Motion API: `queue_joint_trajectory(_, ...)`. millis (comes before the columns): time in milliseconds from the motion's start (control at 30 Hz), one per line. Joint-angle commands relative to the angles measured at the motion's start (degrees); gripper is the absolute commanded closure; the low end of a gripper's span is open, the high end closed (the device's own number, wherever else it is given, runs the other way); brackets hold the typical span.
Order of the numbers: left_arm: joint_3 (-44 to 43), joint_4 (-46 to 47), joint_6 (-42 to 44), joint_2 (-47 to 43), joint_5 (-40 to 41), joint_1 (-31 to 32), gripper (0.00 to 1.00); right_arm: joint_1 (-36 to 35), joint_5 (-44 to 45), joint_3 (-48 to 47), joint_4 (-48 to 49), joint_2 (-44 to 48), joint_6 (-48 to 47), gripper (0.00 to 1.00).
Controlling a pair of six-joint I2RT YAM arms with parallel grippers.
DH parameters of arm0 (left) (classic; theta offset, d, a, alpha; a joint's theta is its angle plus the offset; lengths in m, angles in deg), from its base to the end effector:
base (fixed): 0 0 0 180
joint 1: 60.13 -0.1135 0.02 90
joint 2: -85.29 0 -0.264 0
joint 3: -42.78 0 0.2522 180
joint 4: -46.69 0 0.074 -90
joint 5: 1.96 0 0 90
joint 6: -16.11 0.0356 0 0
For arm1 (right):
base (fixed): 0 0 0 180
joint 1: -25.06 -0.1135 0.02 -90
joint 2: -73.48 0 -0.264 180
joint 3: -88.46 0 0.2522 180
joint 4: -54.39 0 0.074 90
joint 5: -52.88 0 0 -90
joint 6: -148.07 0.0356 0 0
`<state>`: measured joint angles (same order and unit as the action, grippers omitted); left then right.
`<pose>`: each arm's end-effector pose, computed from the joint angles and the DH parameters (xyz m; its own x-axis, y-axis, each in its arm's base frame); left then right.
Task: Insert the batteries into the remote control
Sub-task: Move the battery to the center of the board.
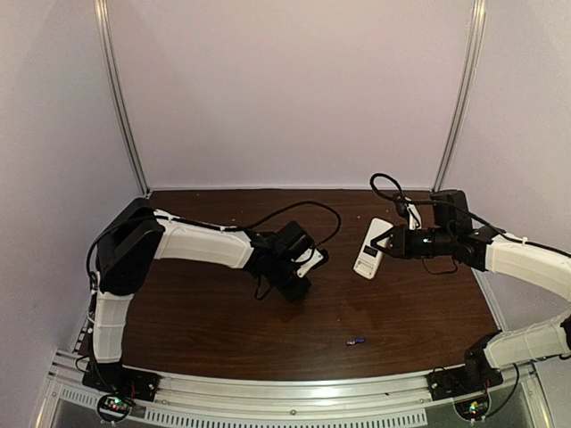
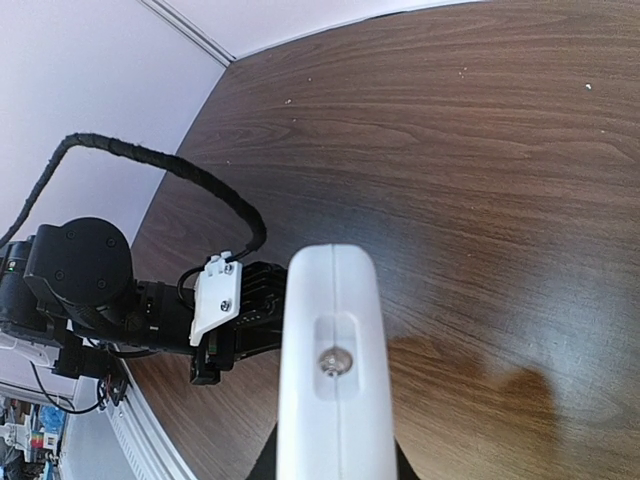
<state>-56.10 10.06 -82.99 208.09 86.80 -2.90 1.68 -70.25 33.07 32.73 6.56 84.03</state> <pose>0.2415 -0.3766 0.1377 -0.5993 0.6388 -0.4825 0.7612 0.6413 -0.0964 0.2222 0.1173 0.2491 -0.7810 0.0617 -0.6215 -0.4563 0.6230 0.6353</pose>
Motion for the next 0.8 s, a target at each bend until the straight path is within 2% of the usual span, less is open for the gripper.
queue_joint_trajectory(0, -0.9, -4.3, 2.5, 0.8, -1.0, 1.6, 0.89, 1.2, -1.3, 0.5, 1.8, 1.8, 0.7, 1.0)
queue_joint_trajectory(267, 4.3, -5.6, 7.1, -4.1, -3.1, 3.5, 0.9, 1.8, -2.3, 0.5, 1.7, 2.1, 0.9, 1.0)
queue_joint_trajectory(467, 8.5, -9.1, 14.5, -7.2, -6.6, 3.9, 0.88, 1.8, -3.8, 1.6, 3.3, 2.4, 2.1, 1.0)
queue_joint_trajectory(667, 10.4, -8.0, 17.0, -7.7, -5.2, 4.1, 0.83, 1.8, -6.0, 3.4, 7.4, 2.0, 4.5, 1.0)
queue_joint_trajectory(767, 9.8, -7.1, 16.6, -8.2, -5.5, 4.1, 0.73, 1.8, -6.5, 3.6, 7.7, 2.2, 5.0, 1.0)
